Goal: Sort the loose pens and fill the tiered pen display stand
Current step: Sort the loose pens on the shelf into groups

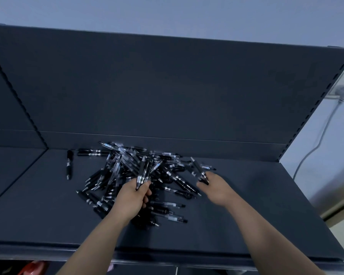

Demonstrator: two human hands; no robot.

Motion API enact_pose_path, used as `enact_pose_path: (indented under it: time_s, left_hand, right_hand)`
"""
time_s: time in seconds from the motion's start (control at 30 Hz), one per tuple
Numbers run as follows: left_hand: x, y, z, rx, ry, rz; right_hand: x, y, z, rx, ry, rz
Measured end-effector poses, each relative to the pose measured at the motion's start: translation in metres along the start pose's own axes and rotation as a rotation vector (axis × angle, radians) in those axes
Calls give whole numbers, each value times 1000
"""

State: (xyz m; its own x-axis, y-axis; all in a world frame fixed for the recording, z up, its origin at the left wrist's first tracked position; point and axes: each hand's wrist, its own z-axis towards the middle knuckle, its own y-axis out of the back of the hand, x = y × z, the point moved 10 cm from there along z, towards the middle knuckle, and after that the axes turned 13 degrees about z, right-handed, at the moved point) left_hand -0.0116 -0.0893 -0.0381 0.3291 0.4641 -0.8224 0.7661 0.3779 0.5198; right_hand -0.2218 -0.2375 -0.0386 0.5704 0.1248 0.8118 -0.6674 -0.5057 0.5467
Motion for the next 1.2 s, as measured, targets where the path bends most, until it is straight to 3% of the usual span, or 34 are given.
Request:
enact_pose_path:
  time_s: [0.4, 0.53, 0.7, 1.03, 1.2]
  left_hand:
    - [9, 23, 6, -74, 36, -4]
    - [8, 34, 10, -114, 29, 31]
    - [8, 42, 16, -128, 30, 31]
    - [17, 58, 18, -128, 43, -76]
    - [11, 60, 18, -110, 10, -8]
  right_hand:
    - [6, -25, 26, 160, -70, -211]
    - [1, -17, 25, 176, -80, 38]
    - [12, -25, 30, 114, -25, 83]
    - [34, -56, 40, 164, -2, -322]
    - [19, -40, 38, 228, -76, -177]
